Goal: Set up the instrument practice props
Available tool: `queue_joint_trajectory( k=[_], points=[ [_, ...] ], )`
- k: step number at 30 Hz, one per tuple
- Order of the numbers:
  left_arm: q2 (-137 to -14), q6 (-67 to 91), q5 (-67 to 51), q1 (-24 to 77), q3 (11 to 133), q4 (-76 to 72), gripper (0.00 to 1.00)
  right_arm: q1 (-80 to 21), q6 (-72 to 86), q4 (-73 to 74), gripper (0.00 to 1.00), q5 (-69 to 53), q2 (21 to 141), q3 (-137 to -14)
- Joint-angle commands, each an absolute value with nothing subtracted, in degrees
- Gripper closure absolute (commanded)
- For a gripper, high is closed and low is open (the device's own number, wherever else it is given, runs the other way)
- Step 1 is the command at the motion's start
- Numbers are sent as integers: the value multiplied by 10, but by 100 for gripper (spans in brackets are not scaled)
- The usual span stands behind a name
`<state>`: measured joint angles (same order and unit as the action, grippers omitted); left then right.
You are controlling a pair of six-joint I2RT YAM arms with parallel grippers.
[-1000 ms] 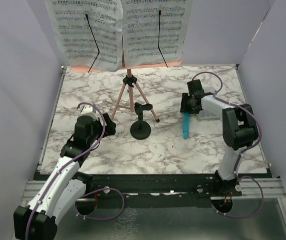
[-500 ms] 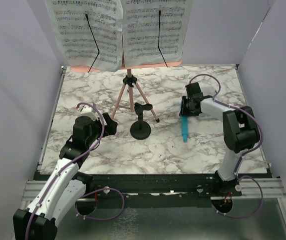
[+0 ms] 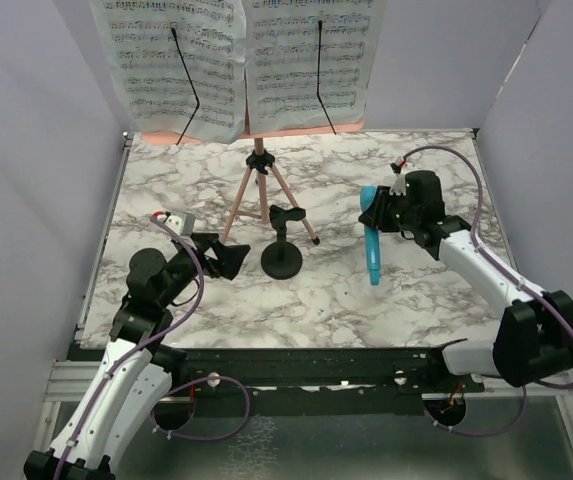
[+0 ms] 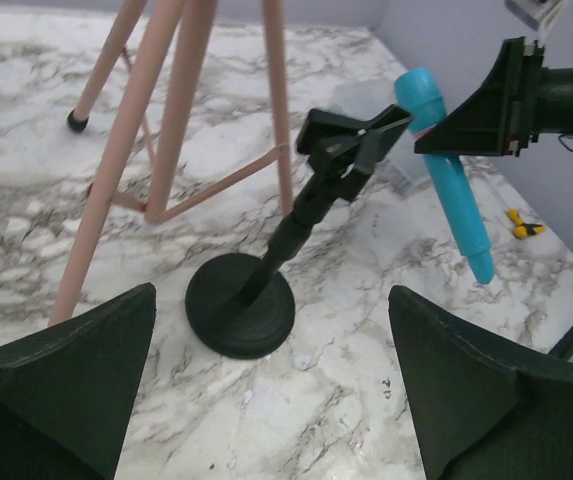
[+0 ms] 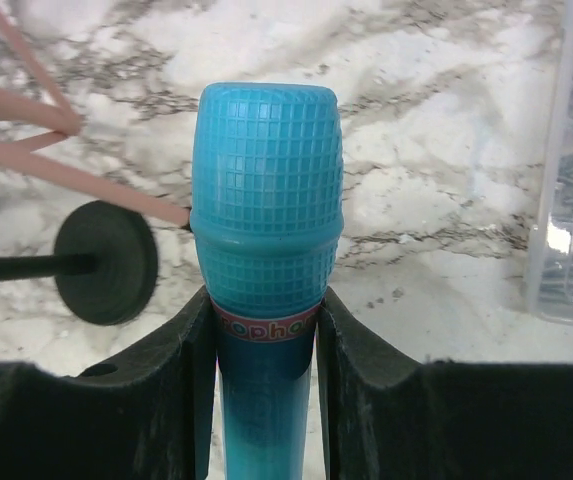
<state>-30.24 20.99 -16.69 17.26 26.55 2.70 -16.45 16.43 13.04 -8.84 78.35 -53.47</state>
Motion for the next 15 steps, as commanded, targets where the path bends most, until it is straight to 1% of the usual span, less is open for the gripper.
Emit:
queue_joint_trajectory(
  k=[1, 6, 7, 11, 15],
  points=[
    [-311, 173, -279, 174, 269, -74, 1, -167, 170, 70, 100, -190, 721, -494],
    [-390, 169, -333, 174, 300, -112, 1, -167, 186, 7, 100, -277, 639, -450],
    [-407, 172, -336, 174, 307, -116, 2, -167, 189, -24, 100, -291, 622, -438],
    [-451, 180, -339, 184, 321, -147, 2, -167, 197, -96, 100, -328, 557, -391],
    [-479, 178, -315, 216, 323, -186, 3, -167, 202, -163, 100, -336, 487, -340]
  ],
)
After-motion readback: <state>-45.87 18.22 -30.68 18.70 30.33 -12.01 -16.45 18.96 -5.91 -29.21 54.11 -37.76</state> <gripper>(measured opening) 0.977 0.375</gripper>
